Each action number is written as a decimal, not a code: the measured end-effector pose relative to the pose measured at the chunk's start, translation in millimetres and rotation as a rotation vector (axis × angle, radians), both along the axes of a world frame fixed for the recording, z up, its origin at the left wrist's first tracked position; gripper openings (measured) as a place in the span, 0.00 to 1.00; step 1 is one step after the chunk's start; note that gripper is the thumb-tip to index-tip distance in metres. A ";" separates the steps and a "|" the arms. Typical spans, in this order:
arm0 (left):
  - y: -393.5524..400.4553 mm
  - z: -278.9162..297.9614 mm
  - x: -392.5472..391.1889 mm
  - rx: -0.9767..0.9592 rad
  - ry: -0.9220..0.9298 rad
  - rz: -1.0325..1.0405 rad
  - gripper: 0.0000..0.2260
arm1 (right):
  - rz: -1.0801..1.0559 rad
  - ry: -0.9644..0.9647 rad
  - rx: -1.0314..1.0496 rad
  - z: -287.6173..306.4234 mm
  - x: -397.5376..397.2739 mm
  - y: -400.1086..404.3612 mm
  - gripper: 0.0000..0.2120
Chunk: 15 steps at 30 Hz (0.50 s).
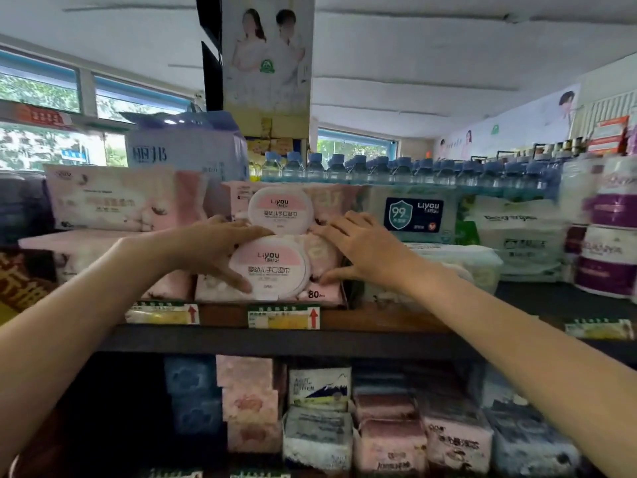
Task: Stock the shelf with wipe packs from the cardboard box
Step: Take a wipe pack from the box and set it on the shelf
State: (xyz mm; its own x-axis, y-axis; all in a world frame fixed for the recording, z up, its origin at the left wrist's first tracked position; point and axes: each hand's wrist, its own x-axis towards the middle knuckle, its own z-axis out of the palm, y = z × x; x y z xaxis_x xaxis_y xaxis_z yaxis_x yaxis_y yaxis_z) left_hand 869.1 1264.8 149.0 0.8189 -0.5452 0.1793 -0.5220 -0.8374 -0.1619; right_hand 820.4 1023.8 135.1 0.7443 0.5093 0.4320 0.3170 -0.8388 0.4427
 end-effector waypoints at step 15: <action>-25.9 -13.0 -40.1 0.129 -0.383 0.010 0.40 | -0.144 -0.175 -0.171 -0.7 -19.0 22.2 0.23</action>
State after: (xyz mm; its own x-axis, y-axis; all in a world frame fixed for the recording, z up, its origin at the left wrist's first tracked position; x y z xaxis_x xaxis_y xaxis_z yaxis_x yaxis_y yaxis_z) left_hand 829.1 1238.9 136.0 0.7114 -0.5754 0.4035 -0.3952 -0.8023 -0.4473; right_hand 801.4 1046.1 134.4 0.7358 0.4802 0.4775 0.1058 -0.7780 0.6193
